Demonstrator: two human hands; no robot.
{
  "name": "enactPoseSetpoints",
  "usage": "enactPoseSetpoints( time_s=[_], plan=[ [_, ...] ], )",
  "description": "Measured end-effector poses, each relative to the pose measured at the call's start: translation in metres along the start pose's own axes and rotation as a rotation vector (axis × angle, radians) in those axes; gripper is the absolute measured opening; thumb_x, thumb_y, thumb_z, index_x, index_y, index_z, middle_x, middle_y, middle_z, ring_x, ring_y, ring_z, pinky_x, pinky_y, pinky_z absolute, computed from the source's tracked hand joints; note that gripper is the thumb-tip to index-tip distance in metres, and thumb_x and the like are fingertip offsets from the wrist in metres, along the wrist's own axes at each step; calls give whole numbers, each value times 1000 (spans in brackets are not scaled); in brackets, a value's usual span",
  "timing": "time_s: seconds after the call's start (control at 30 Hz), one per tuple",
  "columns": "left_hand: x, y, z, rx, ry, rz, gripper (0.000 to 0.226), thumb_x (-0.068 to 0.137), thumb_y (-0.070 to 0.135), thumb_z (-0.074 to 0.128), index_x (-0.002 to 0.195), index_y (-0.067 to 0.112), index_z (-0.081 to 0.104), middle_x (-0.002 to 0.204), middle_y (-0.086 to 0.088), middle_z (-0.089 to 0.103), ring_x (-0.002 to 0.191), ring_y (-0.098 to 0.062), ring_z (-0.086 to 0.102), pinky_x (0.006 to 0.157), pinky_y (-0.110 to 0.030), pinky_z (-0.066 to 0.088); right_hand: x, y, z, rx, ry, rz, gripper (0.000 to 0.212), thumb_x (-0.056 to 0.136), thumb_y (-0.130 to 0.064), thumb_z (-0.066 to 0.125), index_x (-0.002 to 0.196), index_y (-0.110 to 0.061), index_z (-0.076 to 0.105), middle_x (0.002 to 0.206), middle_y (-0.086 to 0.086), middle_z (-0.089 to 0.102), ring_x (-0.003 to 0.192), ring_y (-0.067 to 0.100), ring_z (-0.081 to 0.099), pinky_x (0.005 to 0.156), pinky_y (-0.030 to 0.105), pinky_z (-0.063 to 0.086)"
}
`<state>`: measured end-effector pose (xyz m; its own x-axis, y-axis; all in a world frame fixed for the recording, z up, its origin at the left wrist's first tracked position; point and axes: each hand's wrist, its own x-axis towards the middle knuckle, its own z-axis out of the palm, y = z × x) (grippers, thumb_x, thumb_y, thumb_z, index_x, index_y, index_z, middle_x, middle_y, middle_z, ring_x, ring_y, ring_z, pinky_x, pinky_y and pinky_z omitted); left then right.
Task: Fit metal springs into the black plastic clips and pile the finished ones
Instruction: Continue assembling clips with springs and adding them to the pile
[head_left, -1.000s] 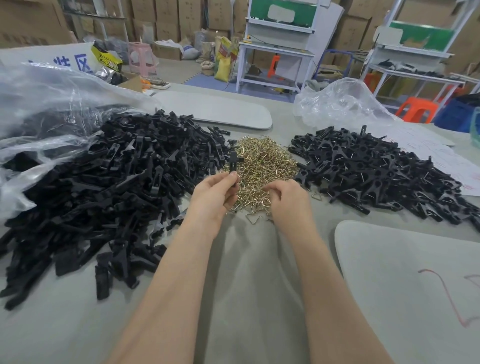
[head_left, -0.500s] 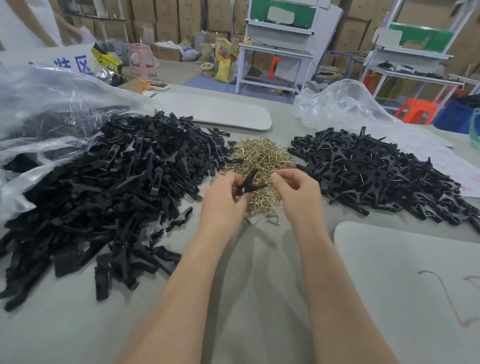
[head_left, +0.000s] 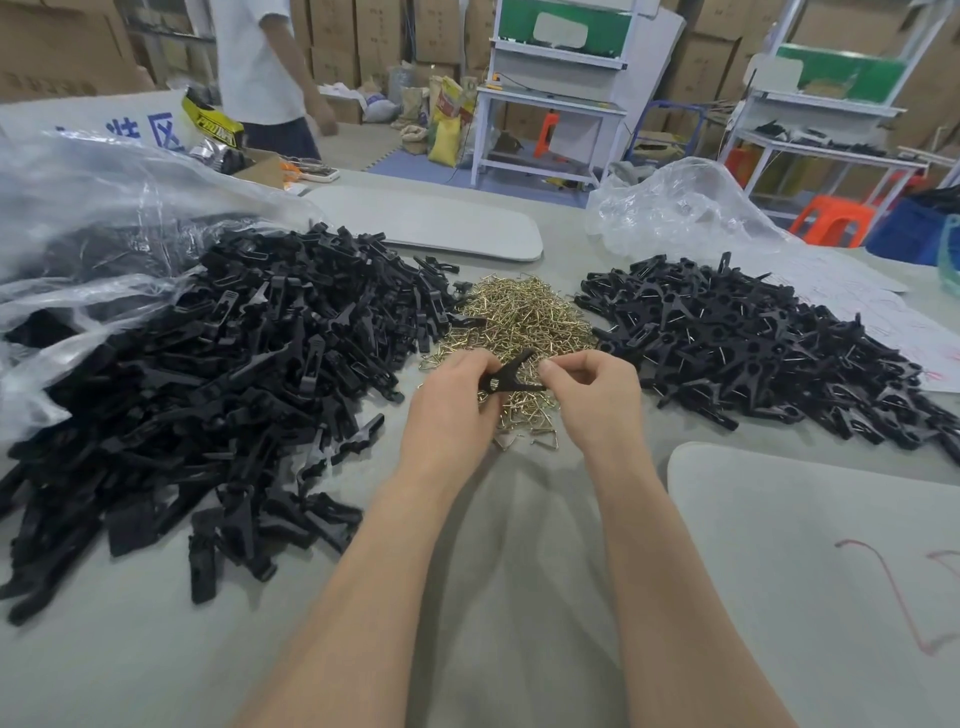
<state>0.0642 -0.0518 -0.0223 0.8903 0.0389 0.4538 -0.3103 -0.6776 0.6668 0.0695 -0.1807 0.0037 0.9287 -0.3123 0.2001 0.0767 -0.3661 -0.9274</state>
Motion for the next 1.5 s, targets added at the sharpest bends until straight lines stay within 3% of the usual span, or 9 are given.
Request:
enactPoseSetpoints(
  time_s=[0.27,0.4,0.77,0.93,1.07,1.23,1.33,1.5],
  plan=[
    [0,0,-3,46,-26,36,23,83,9,68,103,18,64,93,14,51,84,-13,52,78,-30,46,2,2,2,-77,-34,-25,21,83,-18,70,65,-26,62,60,-11,59,56,0,51,53,10,37],
    [-1,1,-3,70,-54,29,19,83,13,69,98,22,64,96,9,58,85,-15,53,76,-32,46,1,4,0,-151,-12,-31,22,83,-20,68,63,-27,61,61,-14,58,58,-1,52,51,4,36],
    [-1,3,-6,118,-90,39,15,85,14,66,99,19,64,97,3,59,89,-19,55,80,-35,46,0,5,1,-189,-9,-28,21,82,-18,67,63,-25,63,60,-14,59,58,-1,52,51,1,36],
    [-1,4,-6,119,-92,32,17,86,14,65,102,18,65,99,3,60,90,-20,55,81,-36,46,2,4,0,-110,-61,8,23,81,-18,70,60,-25,62,57,-10,59,57,5,53,52,11,39],
    [-1,4,-6,109,-104,32,17,86,14,65,103,18,65,99,3,60,90,-20,56,82,-35,46,2,5,-2,-110,-51,21,24,80,-16,70,59,-25,62,57,-10,58,55,3,51,51,12,38],
    [-2,5,-6,108,-92,43,17,85,14,66,100,20,64,99,4,61,90,-19,56,81,-34,46,0,5,2,-165,-41,0,26,79,-16,68,58,-27,61,56,-12,58,55,1,51,48,5,35],
    [-1,2,-9,62,-116,34,16,85,15,67,100,21,65,97,7,61,89,-18,57,82,-37,48,1,2,-5,-5,-172,105,19,81,-15,71,64,-22,64,57,-6,58,55,6,50,52,11,39],
    [1,3,-24,-251,-258,18,26,79,17,75,81,40,64,77,10,62,78,-1,60,82,-31,53,5,4,-30,574,-636,467,17,71,-25,69,80,-13,60,68,1,62,57,10,57,56,20,49]
  ],
)
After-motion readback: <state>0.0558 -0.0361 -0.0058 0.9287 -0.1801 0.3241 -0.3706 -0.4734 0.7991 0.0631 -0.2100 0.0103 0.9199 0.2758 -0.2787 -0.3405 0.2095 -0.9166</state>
